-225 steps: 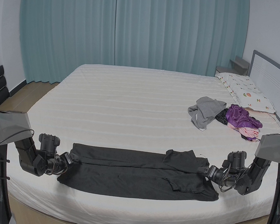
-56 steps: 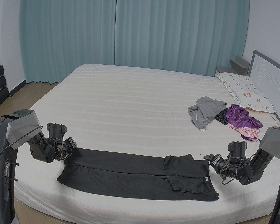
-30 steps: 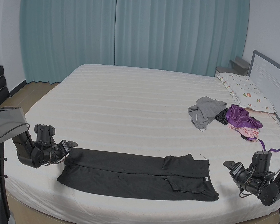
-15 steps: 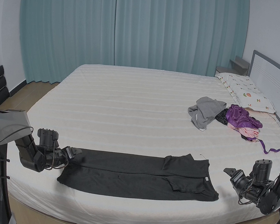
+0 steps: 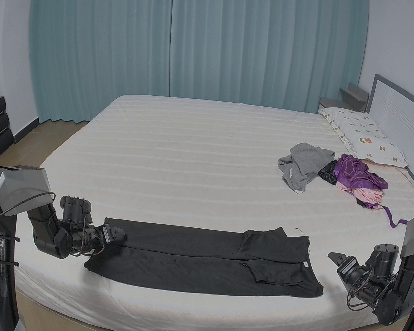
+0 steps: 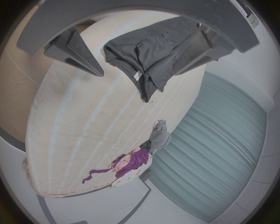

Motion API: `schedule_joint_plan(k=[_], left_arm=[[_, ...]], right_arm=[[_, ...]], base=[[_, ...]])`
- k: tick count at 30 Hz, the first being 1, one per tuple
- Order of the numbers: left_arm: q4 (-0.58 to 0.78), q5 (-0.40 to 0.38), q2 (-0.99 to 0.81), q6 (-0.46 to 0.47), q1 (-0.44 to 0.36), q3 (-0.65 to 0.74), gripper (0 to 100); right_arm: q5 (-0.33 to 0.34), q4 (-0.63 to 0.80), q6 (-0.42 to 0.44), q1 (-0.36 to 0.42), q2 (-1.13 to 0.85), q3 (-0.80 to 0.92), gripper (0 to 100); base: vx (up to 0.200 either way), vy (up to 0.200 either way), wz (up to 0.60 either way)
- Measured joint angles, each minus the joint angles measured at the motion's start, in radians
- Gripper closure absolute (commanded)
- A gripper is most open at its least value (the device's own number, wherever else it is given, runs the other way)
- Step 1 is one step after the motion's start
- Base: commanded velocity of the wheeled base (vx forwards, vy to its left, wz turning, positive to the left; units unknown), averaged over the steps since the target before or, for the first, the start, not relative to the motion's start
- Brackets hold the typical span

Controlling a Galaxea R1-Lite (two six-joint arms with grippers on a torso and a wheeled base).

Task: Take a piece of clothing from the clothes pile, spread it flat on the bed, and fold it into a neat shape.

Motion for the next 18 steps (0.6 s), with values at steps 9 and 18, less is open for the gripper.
schedule_joint_plan(k=[9, 18], left_arm=[[0.001, 0.003, 0.007, 0.028, -0.002, 0.004, 0], [0.001, 0.003, 0.012, 0.028, -0.019, 0.0, 100]], right_arm=[[0.0, -0.001, 0.0, 0.005, 0.01, 0.008, 0], [0.007, -0.001, 0.0, 0.02, -0.001, -0.015, 0]], base=[[0.0, 0.0, 0.0], [0.0, 0.0, 0.0]])
